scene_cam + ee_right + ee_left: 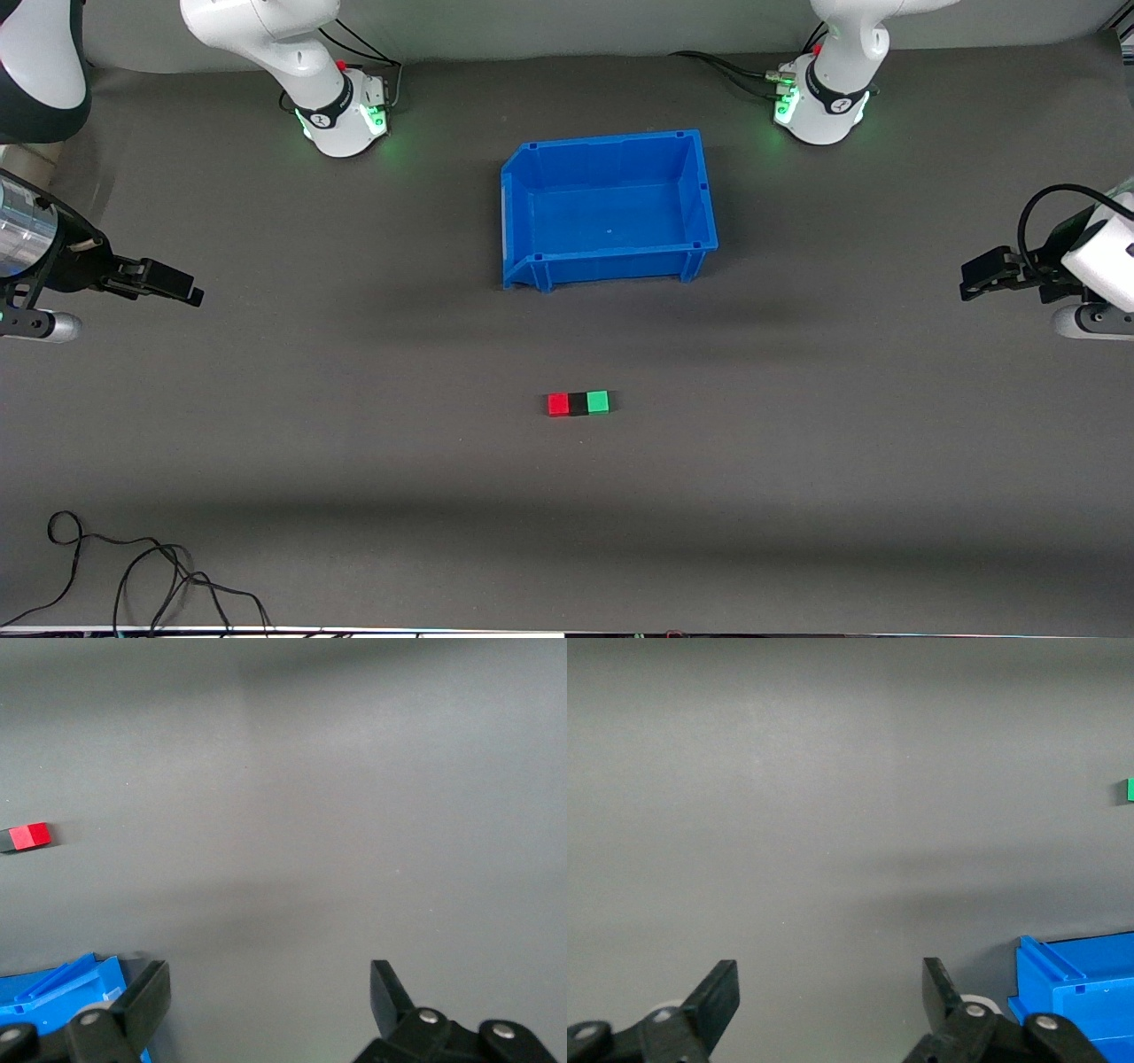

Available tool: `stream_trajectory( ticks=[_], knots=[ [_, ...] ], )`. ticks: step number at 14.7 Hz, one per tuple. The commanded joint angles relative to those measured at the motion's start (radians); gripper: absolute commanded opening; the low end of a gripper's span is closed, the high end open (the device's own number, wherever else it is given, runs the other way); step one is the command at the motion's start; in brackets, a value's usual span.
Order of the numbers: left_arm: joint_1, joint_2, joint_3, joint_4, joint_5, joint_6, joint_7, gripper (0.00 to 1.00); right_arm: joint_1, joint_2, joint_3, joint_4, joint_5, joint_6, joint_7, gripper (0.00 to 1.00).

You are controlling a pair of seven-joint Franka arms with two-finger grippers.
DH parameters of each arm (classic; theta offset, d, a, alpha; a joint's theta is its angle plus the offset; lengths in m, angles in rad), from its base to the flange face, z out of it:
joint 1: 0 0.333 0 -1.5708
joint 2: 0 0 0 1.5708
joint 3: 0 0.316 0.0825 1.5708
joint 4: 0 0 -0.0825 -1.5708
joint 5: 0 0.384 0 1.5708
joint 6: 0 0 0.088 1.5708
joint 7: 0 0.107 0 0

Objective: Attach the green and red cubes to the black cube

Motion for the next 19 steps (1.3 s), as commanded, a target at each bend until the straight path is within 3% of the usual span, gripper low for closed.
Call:
stream_trajectory(
  ticks=[1, 4, 9, 10, 12, 13, 15, 19],
  knots=[
    [0.045, -0.088, 0.009, -0.110, -0.075, 0.039, 0.050, 0.99, 0.014, -0.026, -0.002, -0.030, -0.024, 0.021, -0.010, 1.00],
    [0.045, -0.127, 0.011, -0.191, -0.040, 0.089, 0.047, 0.99, 0.014, -0.026, -0.002, -0.030, -0.025, 0.012, -0.013, 1.00],
    [0.045, -0.129, 0.008, -0.206, -0.033, 0.094, 0.021, 0.99, 0.002, -0.026, 0.012, -0.027, -0.025, 0.012, -0.009, 1.00],
    [0.048, -0.135, 0.008, -0.220, -0.033, 0.100, 0.021, 0.99, -0.033, -0.030, 0.052, -0.027, -0.025, 0.011, -0.009, 1.00],
    [0.042, -0.140, 0.005, -0.225, -0.011, 0.117, 0.020, 0.99, -0.178, -0.036, 0.188, -0.028, -0.039, 0.006, -0.010, 1.00],
    [0.042, -0.138, 0.002, -0.222, 0.004, 0.119, 0.020, 0.99, -0.200, -0.038, 0.218, -0.025, -0.059, 0.001, -0.012, 1.00],
    [0.044, -0.140, 0.002, -0.220, 0.006, 0.114, 0.020, 0.99, -0.205, -0.036, 0.230, 0.007, -0.109, -0.005, -0.013, 1.00],
    [0.042, -0.108, 0.002, -0.181, -0.014, 0.094, -0.020, 0.99, -0.259, -0.041, 0.276, 0.018, -0.096, -0.028, -0.013, 1.00]
  ],
)
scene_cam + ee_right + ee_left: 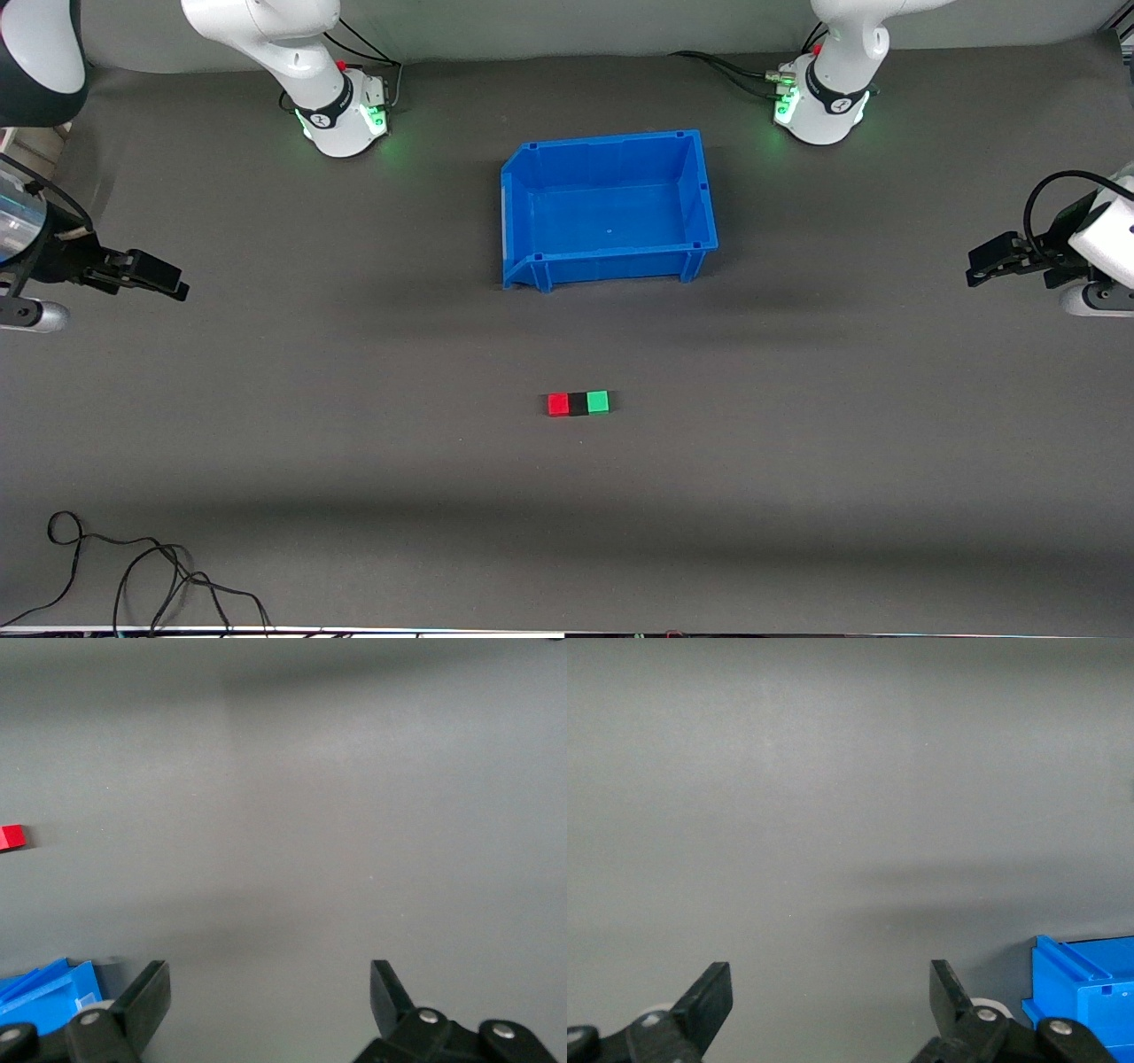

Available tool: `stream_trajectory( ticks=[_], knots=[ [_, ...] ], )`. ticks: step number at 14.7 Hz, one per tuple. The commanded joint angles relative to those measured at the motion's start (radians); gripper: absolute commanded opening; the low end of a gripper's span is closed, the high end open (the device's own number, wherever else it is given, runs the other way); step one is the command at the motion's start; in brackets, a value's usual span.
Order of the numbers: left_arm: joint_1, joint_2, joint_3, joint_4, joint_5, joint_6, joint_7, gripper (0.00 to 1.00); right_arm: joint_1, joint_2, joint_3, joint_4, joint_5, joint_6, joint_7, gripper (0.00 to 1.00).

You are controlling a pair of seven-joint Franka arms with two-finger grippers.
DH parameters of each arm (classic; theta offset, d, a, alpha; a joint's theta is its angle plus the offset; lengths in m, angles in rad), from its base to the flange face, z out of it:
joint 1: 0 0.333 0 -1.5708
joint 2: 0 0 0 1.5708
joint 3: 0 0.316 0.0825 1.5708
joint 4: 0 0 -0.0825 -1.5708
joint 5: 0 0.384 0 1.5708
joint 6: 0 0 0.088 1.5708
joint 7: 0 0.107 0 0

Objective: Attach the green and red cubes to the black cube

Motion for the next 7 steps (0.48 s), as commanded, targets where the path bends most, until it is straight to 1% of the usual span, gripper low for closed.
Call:
stream_trajectory(
  ticks=[1, 5, 7],
  knots=[
    [-0.003, -0.004, -0.002, 0.009, -0.001, -0.007, -0.033, 0.99, -0.029, -0.013, 0.036, 0.008, -0.017, -0.019, -0.013, 1.00],
    [-0.003, 0.002, -0.002, 0.013, -0.001, -0.007, -0.031, 0.99, -0.023, -0.023, 0.041, 0.004, -0.002, -0.019, -0.012, 1.00],
    [-0.001, 0.004, -0.002, 0.013, -0.001, -0.007, -0.024, 1.00, -0.023, -0.023, 0.056, 0.007, -0.001, -0.019, -0.003, 1.00]
  ],
)
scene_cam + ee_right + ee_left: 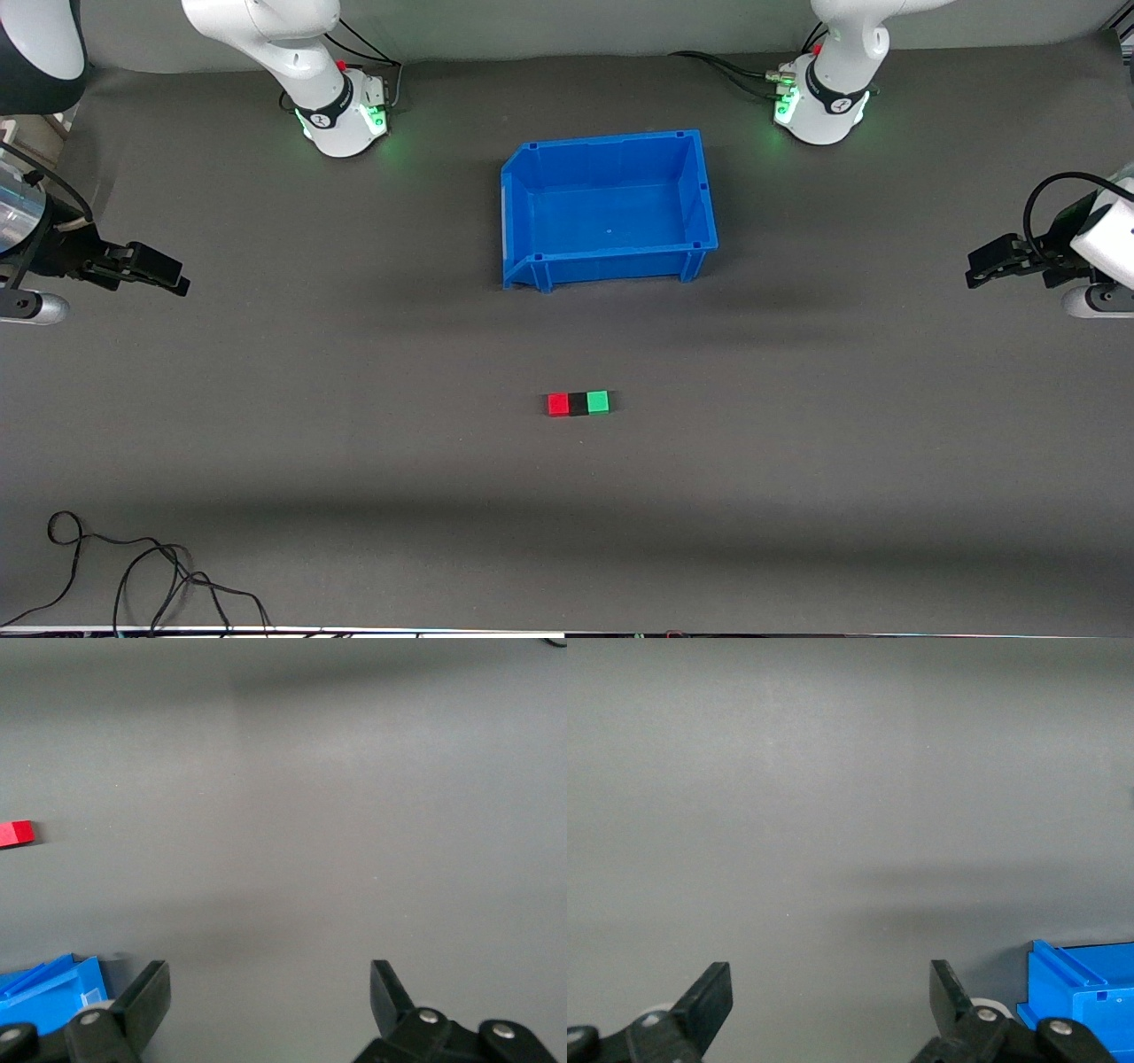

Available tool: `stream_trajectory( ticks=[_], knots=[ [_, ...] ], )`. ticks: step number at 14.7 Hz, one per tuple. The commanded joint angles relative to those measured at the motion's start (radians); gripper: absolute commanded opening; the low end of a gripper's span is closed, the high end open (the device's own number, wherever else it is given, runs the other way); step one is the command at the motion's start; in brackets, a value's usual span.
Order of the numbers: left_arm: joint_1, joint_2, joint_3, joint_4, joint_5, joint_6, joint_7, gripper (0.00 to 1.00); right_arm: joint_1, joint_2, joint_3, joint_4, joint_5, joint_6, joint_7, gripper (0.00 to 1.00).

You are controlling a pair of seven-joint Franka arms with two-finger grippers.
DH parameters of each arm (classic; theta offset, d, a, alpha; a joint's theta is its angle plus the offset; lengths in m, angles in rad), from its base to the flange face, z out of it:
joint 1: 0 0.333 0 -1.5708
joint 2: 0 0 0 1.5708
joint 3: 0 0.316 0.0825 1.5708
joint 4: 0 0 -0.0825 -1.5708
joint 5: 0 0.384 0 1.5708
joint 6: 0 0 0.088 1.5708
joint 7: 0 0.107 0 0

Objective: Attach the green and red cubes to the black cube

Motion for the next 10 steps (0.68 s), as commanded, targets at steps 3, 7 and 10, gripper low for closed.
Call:
stream_trajectory(
  ticks=[3, 7, 10],
  knots=[
    [0.000, 0.006, -0.002, 0.011, 0.001, -0.007, -0.007, 1.00, -0.011, -0.017, 0.024, 0.004, -0.002, -0.015, -0.002, 1.00],
    [-0.003, 0.007, -0.002, 0.011, 0.001, -0.009, -0.019, 1.00, -0.011, -0.017, 0.024, 0.004, -0.002, -0.015, -0.001, 1.00],
    [0.003, 0.012, -0.002, 0.011, 0.001, -0.009, -0.007, 0.99, -0.011, -0.017, 0.024, 0.004, -0.002, -0.015, -0.001, 1.00]
  ],
)
